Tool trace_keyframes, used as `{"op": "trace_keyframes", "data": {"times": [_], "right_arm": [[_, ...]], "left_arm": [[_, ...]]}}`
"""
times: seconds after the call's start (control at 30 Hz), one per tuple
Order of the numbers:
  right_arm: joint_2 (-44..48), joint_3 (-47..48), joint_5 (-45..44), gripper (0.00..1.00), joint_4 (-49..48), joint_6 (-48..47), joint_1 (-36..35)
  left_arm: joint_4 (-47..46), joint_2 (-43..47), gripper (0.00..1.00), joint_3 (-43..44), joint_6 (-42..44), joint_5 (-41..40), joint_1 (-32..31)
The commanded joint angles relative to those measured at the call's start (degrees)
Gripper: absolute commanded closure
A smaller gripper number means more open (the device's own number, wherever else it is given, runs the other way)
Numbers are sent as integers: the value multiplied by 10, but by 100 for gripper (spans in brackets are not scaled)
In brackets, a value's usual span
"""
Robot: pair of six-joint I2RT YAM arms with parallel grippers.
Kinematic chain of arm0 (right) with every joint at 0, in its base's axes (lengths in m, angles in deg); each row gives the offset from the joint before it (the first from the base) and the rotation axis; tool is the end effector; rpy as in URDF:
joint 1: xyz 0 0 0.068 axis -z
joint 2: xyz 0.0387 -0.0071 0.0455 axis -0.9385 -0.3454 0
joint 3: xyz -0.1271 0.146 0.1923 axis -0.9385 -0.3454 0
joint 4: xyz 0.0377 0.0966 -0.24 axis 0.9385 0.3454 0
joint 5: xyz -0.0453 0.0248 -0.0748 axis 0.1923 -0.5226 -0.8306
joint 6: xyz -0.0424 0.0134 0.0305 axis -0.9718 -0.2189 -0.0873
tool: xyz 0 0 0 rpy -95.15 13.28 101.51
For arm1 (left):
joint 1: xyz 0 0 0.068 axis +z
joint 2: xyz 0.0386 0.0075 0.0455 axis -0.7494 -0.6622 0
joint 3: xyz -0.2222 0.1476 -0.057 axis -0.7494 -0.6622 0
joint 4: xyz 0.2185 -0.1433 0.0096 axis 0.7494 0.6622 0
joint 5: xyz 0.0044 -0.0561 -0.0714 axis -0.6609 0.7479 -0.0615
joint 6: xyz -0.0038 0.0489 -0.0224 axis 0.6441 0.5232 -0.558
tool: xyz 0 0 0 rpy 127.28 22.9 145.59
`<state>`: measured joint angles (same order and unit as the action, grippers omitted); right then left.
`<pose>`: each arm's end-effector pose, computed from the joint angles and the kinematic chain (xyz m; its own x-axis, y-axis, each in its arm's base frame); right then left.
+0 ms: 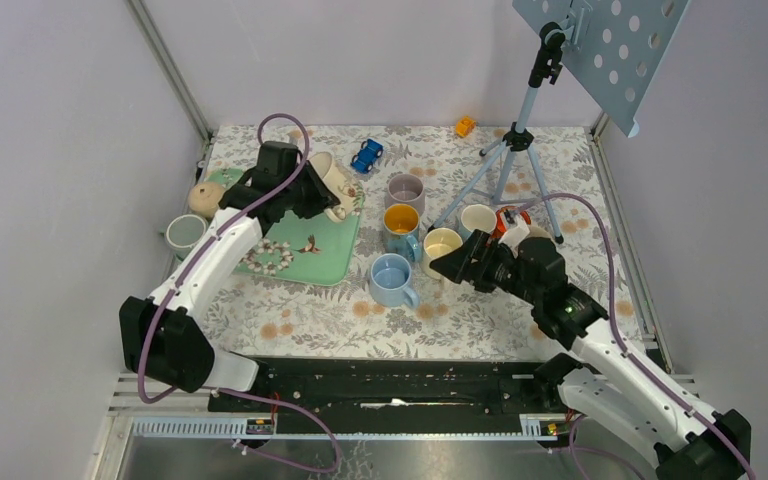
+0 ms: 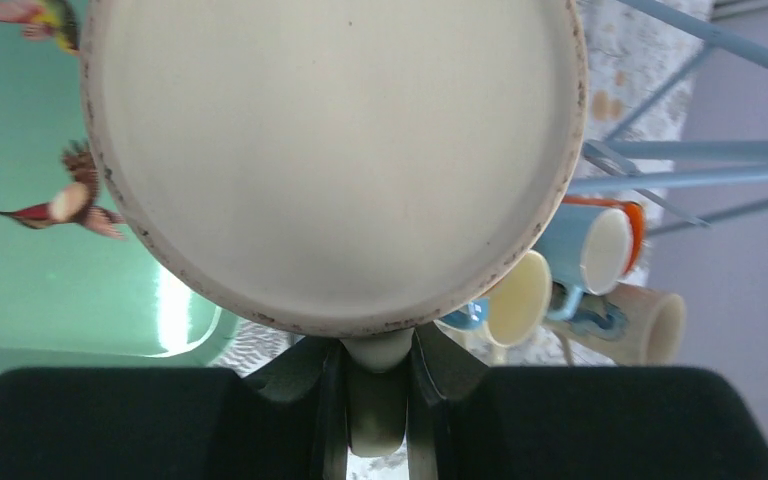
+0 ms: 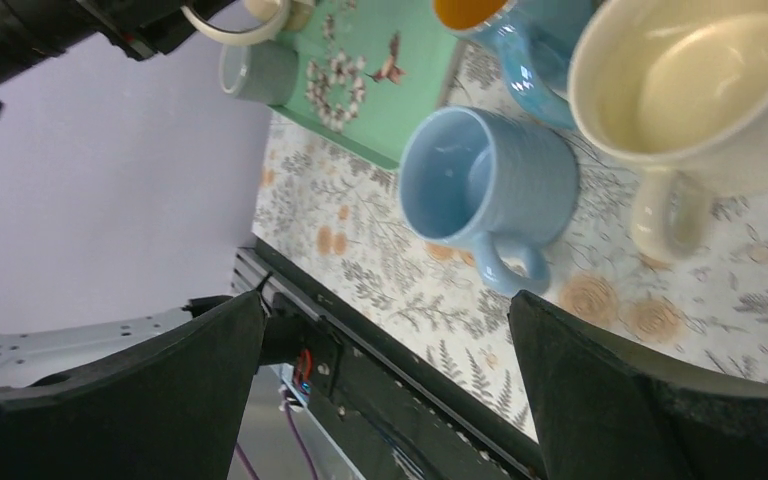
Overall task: Turn the mug right side up
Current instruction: Pick up the cup from the tray.
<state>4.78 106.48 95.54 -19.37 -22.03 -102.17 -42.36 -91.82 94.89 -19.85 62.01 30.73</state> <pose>0.1473 0.1038 0.2757 -0.6873 0.4131 -0.5974 -0.3182 0.5682 0.7589 0.2892 -0.0967 0.3241 -0.7143 -0.4904 -0.4992 -0.1561 0.8070 -0.5695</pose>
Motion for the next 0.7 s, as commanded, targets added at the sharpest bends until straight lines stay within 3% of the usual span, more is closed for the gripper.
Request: {"op": "trace_keyframes", "data": {"times": [0.0,0.4,0.67], "right_arm": [[-29,41,28,0,-106,28,-16],[-170,74,46,0,-319,136,-64],[-235,113,38,2,-360,160,-66]], "left_arm": [[-126,34,100,61,-36,84,-6],[-193,5,100,97,-102,154,-51],[-207,-11,100,115,-125,166,-65]]}}
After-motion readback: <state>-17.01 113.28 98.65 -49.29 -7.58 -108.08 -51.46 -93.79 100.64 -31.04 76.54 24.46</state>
